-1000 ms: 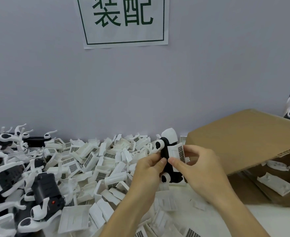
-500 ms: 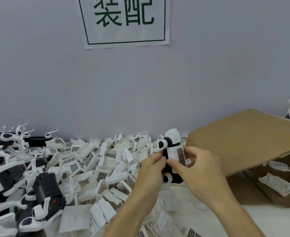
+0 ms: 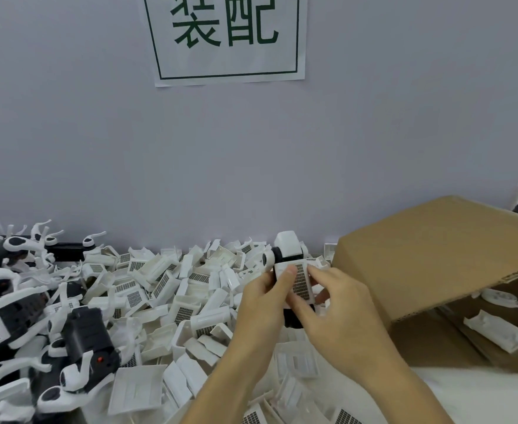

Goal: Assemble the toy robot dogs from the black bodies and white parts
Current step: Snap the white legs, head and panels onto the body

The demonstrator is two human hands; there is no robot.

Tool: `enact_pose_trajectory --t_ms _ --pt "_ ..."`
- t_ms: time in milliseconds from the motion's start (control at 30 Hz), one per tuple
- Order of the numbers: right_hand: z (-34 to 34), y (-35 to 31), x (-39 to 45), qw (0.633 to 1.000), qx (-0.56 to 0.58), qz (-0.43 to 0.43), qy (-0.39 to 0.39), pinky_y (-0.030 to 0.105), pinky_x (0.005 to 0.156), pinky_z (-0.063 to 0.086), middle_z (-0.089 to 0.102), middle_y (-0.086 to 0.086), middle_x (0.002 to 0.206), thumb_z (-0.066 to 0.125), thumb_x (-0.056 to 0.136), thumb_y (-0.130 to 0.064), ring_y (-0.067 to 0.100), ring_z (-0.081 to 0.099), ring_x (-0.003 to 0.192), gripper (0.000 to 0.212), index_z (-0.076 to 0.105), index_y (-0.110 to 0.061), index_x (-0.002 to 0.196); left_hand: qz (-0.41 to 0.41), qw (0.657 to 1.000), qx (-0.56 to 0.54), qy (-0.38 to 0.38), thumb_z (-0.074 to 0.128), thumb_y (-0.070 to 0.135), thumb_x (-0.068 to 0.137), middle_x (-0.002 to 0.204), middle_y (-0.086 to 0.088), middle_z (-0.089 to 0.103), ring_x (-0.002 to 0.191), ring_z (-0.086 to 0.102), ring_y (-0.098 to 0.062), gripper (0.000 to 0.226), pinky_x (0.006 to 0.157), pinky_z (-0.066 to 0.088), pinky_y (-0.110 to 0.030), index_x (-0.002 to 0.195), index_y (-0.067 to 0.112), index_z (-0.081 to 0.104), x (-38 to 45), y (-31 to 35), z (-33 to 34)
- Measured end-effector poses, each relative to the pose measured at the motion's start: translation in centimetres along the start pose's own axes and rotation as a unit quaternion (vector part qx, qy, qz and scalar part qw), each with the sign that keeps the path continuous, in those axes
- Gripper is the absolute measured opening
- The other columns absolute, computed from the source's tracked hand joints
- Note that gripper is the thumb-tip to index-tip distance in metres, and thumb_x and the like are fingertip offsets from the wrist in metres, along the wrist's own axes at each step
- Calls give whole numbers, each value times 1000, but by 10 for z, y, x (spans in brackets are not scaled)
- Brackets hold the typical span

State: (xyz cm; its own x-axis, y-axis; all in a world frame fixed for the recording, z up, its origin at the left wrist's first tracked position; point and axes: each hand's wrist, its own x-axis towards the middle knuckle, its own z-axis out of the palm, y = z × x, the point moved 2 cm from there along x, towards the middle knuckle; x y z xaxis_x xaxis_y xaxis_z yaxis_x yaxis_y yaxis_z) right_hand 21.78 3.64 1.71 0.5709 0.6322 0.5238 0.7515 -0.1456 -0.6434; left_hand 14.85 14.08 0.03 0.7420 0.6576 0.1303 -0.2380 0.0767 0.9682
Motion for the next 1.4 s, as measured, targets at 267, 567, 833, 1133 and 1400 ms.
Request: enact_pose_trajectory --t_ms 267,567,833,1133,1400 --pt "-6 4 4 968 217 123 -34 36 79 58 78 -8 87 49 95 -58 10 74 86 44 81 -27 90 -10 1000 0 -15 50 43 102 102 -11 78 98 75 -27 36 81 61 -40 99 25 81 0 1 3" --pt "11 -7 -1 879 432 200 -26 25 62 59 79 2 92 58 83 -56 17 77 87 34 80 -32 92 16 1000 11 -10 53 71 88 92 -5 79 86 77 -20 47 75 62 -37 88 33 81 0 -4 7" --pt "10 2 1 868 450 208 7 30 58 59 79 10 89 62 78 -52 23 77 80 37 81 -22 88 -5 998 68 7 47 70 81 92 -23 74 75 70 -26 75 74 58 -45 88 0 74 -7 2 15" --pt "13 4 0 879 431 204 10 36 63 61 79 10 88 58 80 -59 25 77 83 43 81 -22 86 -33 998 46 -4 51 55 99 92 -9 79 86 77 -21 51 75 62 -35 90 15 80 -1 0 12" --pt "9 14 2 867 439 234 -9 38 65 59 78 14 95 55 91 -51 28 77 89 46 80 -13 98 -64 998 15 -6 52 42 102 103 -13 78 104 73 -31 44 102 52 -54 104 6 77 -3 1 9"
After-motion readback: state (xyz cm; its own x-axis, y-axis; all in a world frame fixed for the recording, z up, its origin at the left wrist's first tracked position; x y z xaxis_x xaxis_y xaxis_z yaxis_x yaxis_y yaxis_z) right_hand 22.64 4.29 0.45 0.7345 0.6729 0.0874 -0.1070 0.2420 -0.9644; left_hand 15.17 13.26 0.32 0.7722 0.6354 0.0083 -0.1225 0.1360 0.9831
